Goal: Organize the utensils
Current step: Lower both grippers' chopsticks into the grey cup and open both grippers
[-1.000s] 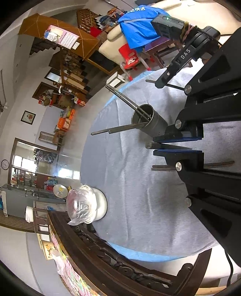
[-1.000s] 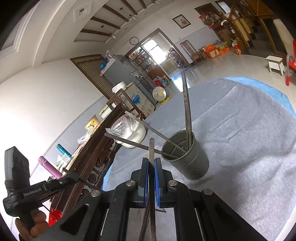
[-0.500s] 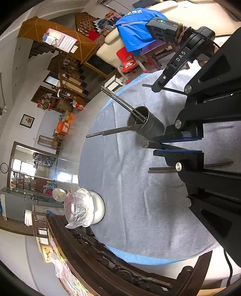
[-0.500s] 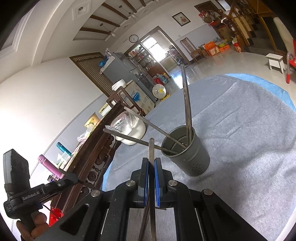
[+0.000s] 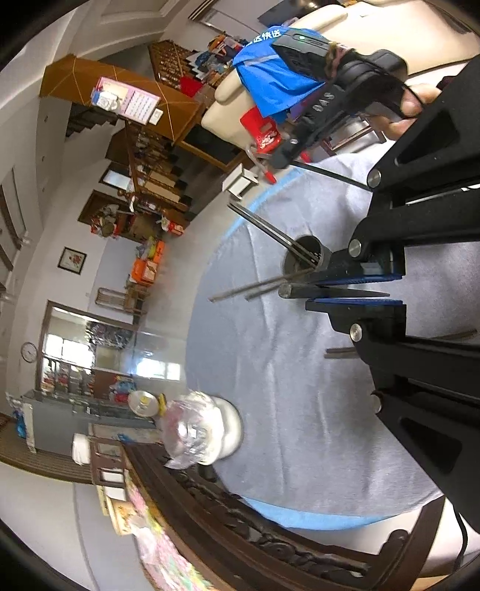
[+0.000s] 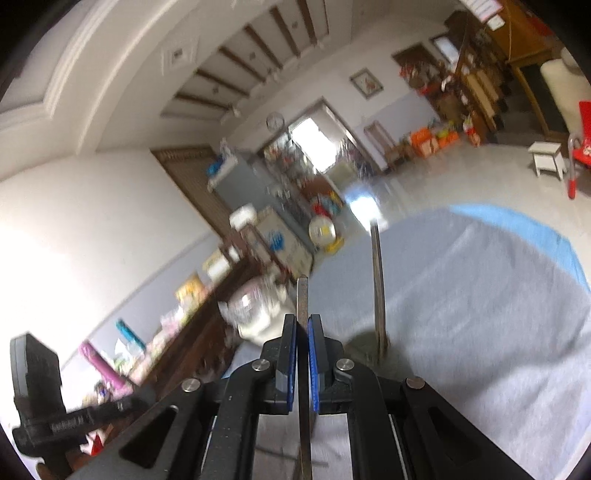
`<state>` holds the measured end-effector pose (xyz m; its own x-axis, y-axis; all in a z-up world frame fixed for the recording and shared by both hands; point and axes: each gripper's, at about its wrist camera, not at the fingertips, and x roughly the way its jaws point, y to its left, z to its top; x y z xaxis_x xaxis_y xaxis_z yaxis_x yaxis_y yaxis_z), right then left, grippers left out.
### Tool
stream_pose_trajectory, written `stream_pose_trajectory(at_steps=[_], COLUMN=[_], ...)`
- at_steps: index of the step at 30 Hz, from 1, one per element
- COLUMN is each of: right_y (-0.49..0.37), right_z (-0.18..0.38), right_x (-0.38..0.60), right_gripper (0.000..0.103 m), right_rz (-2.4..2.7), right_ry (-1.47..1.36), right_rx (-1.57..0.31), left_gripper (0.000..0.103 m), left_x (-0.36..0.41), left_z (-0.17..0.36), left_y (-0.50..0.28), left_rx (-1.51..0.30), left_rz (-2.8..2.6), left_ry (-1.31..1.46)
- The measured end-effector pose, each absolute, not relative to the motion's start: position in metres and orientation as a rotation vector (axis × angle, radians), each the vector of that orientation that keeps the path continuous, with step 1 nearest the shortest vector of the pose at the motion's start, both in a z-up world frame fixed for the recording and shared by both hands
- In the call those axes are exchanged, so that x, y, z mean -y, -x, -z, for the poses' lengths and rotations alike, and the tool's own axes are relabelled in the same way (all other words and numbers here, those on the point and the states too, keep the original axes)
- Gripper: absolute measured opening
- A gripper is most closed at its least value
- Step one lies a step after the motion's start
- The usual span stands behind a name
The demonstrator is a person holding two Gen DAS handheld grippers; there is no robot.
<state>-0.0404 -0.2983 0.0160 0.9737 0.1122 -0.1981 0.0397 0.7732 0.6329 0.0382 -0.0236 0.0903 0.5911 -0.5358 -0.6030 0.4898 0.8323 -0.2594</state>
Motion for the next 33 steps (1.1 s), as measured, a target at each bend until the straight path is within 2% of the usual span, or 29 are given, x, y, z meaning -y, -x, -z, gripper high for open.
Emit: stream_pose_trajectory(at_steps=[7, 14, 23, 33], right_y=[0.048, 0.026, -0.036, -0.054], right_z=[-0.059, -0.077, -0.058, -0.034], right_x=[0.301, 0.294, 0.292, 0.287], right_gripper=[0.007, 0.007, 0.007, 0.007], right_rz=[0.098, 0.255, 0.363, 0.354], right_ry=[-0.612, -0.520, -0.491, -0.464], right_rx=[0.054, 0.199, 0.169, 0.088], left_gripper=[0.007, 0.007, 0.007, 0.007], left_x=[0.034, 0.049, 0.079, 0.117], left_z=[-0.127, -0.151, -0.136, -0.105], left_y=[-0.035, -0.043, -0.075, -0.096], left_rx=[-0.621, -0.514, -0.453, -0.505], left_rz=[0.640, 0.647, 0.596, 0.577], left_ry=[0.064, 0.097, 0.100, 0.052])
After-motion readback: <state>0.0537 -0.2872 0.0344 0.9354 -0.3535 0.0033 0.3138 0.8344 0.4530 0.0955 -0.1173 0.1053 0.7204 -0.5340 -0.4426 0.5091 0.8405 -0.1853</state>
